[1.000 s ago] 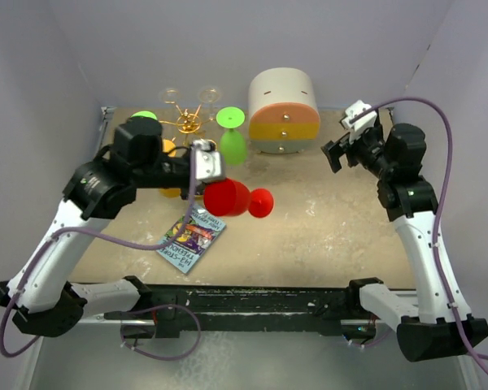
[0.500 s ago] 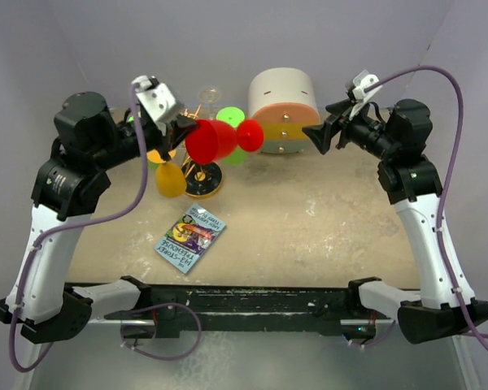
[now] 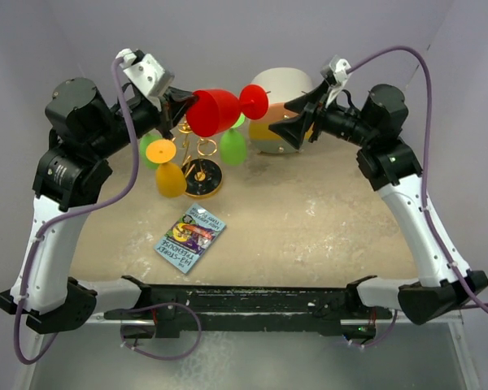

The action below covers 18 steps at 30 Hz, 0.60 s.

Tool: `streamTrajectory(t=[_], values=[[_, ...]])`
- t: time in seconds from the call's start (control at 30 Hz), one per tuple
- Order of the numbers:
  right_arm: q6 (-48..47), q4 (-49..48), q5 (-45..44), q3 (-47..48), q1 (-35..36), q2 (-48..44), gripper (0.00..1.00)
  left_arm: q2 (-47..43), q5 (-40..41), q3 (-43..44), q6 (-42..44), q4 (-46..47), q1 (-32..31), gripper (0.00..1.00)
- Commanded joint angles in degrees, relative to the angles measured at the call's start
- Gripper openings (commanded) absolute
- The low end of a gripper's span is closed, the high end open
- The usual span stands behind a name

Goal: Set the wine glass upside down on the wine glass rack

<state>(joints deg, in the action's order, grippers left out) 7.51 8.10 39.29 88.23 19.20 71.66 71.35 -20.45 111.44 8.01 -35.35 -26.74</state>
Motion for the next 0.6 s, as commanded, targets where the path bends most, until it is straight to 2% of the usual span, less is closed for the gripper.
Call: streamTrajectory(t=[0.0, 0.33, 0.57], values=[[8.66, -7.5, 1.55, 3.53, 1.97, 2.99, 0.76, -0.11, 0.04, -1.14, -1.8, 4.27, 0.2, 0.0], [12.58, -9.37, -1.12, 4.4, 3.47, 6.29, 0.56, -0.54, -1.58, -3.11, -1.88, 5.31, 0.28, 0.0], [14.62, -10.68, -0.97, 3.89, 3.47, 6.75, 0.49, -1.22, -1.55, -4.51, -1.48, 6.27, 0.2, 0.0]])
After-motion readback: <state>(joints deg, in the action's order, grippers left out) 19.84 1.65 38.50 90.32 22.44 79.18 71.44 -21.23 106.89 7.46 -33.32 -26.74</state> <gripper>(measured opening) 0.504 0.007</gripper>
